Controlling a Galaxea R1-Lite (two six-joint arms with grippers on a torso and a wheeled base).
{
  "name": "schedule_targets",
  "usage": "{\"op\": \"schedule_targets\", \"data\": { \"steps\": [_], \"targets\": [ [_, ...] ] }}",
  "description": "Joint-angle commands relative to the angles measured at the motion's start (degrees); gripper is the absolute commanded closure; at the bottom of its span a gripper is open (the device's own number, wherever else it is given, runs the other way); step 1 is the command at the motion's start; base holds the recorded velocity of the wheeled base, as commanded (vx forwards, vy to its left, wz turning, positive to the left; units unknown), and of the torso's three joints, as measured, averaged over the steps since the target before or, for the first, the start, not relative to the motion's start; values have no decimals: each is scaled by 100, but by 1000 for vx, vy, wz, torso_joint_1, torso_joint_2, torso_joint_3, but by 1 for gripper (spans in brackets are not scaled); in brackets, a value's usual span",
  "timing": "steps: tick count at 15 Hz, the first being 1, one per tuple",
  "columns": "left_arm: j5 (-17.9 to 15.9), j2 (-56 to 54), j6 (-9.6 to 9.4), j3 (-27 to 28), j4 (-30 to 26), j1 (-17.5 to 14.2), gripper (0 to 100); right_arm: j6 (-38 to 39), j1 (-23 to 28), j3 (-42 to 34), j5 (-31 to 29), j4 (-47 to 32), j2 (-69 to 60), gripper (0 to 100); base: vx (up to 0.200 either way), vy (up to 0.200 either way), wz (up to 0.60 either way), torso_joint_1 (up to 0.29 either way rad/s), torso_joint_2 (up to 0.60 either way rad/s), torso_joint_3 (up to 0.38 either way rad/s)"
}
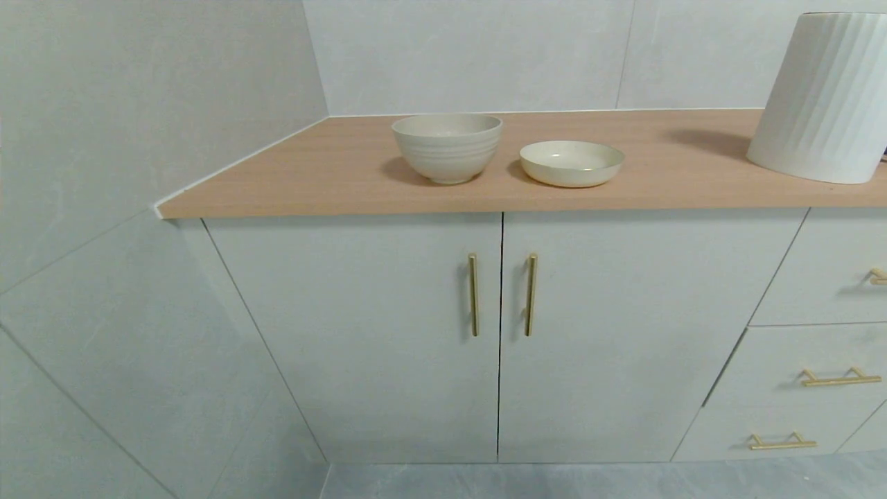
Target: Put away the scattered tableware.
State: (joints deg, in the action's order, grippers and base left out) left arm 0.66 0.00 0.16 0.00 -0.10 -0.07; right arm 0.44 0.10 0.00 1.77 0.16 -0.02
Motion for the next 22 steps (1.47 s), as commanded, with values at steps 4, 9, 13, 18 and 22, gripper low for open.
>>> {"op": "schedule_targets", "data": {
  "steps": [4, 9, 13, 18, 22],
  "targets": [
    [4, 0, 2, 0, 1, -1, 0, -9, -1, 0, 8, 2, 2, 0, 0, 0, 0, 0, 0, 0],
    [-4, 0, -7, 0, 1, -1, 0, -35, -10, 431, 17, 160, 2, 0, 0, 0, 0, 0, 0, 0],
    [4, 0, -16, 0, 1, -1, 0, -70, -62, 1503, 1133, -323, 1365, 0, 0, 0, 0, 0, 0, 0],
    [4, 0, -16, 0, 1, -1, 0, -105, -449, 2408, 1423, -121, 4432, 0, 0, 0, 0, 0, 0, 0],
    [4, 0, -7, 0, 1, -1, 0, 220, -2066, 3085, 1423, 1303, 6480, 0, 0, 0, 0, 0, 0, 0]
  ]
}}
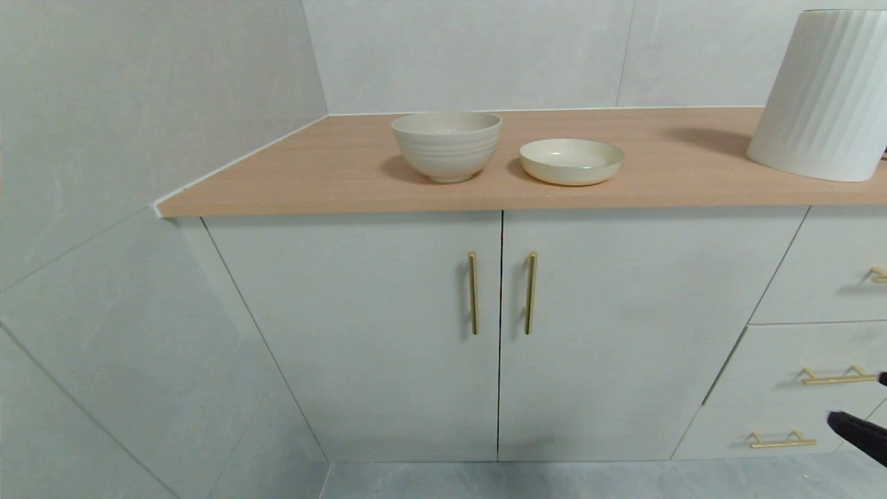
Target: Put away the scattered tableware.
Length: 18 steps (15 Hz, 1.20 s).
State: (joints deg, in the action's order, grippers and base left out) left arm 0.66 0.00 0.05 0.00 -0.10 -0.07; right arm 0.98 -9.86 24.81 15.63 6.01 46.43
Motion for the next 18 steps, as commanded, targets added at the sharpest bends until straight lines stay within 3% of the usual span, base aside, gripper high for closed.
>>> {"op": "schedule_targets", "data": {
  "steps": [1, 3, 6, 12, 18],
  "targets": [
    [4, 0, -5, 0, 1, -1, 0, 263, -1396, 841, 37, 1148, 2388, 0, 0, 0, 0, 0, 0, 0],
    [-4, 0, -5, 0, 1, -1, 0, 342, -1835, 1219, 28, 1851, 3188, 0, 0, 0, 0, 0, 0, 0],
    [4, 0, 4, 0, 1, -1, 0, 351, -1914, 1799, 37, 2352, 4207, 0, 0, 0, 0, 0, 0, 0],
    [-4, 0, 4, 0, 1, -1, 0, 395, -2213, 2424, 28, 2414, 4989, 0, 0, 0, 0, 0, 0, 0],
    [4, 0, 4, 0, 1, -1, 0, 1019, -2222, 2678, 10, 2431, 5359, 0, 0, 0, 0, 0, 0, 0]
  ]
}}
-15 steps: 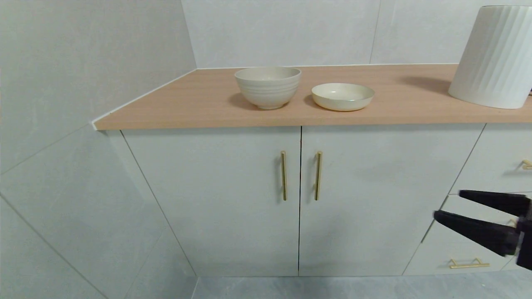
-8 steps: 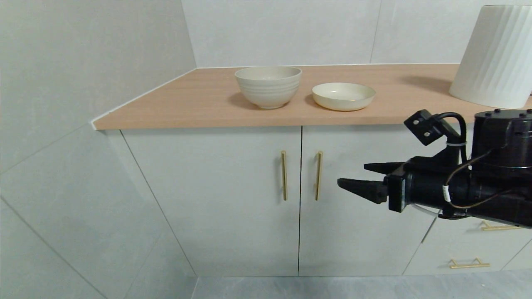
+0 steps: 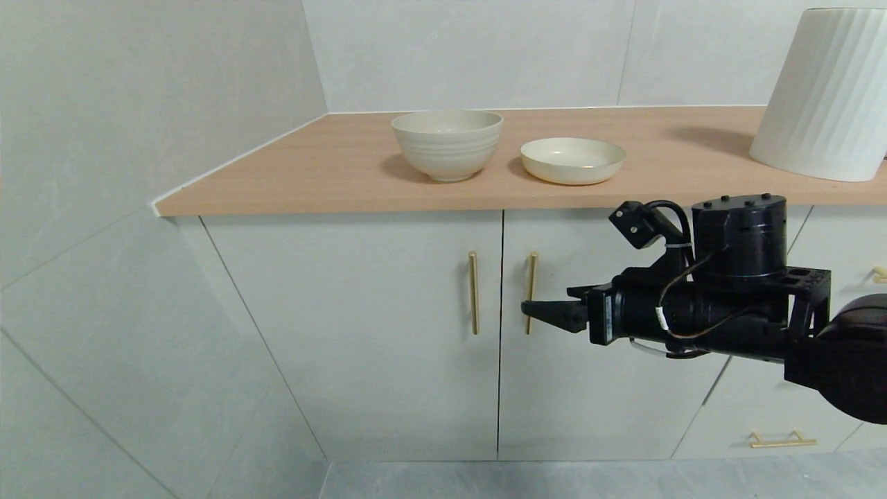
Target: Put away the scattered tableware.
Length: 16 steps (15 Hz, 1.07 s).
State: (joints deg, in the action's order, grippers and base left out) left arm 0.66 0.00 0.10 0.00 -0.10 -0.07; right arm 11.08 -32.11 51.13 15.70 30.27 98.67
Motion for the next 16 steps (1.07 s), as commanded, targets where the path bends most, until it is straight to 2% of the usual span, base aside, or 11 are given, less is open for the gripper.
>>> {"op": "schedule_targets", "data": {
  "steps": [1, 6, 16],
  "targets": [
    [4, 0, -1, 0, 1, -1, 0, 70, -6, 90, 3, 14, 205, 0, 0, 0, 0, 0, 0, 0],
    [4, 0, 8, 0, 1, -1, 0, 254, 12, 205, -6, 981, 1110, 0, 0, 0, 0, 0, 0, 0],
    [-4, 0, 8, 0, 1, -1, 0, 676, -6, 310, 3, 1842, 1752, 0, 0, 0, 0, 0, 0, 0]
  ]
}}
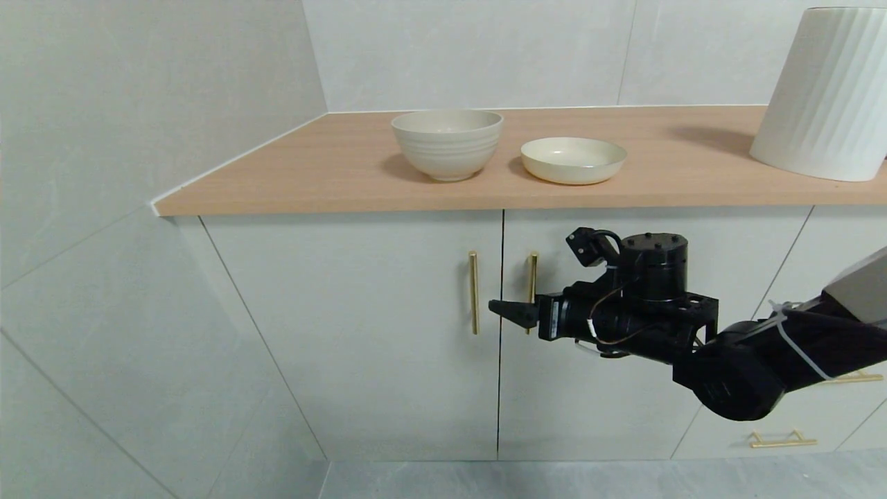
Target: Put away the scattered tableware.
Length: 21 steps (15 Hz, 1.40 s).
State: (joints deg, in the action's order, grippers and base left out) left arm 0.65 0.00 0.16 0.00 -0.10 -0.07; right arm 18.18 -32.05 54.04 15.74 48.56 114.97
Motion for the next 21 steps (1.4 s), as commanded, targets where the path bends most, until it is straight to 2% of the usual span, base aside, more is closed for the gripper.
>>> {"op": "schedule_targets", "data": {
  "steps": [1, 7, 21],
  "targets": [
    [-3, 0, 2, 0, 1, -1, 0, 134, -29, 28, 8, 31, 113, 0, 0, 0, 0, 0, 0, 0],
    [6, 0, 2, 0, 1, -1, 0, 257, -153, 10, 26, 40, 69, 0, 0, 0, 0, 0, 0, 0],
    [-3, 0, 2, 0, 1, -1, 0, 292, -328, -746, 228, 216, -642, 0, 0, 0, 0, 0, 0, 0]
  ]
}}
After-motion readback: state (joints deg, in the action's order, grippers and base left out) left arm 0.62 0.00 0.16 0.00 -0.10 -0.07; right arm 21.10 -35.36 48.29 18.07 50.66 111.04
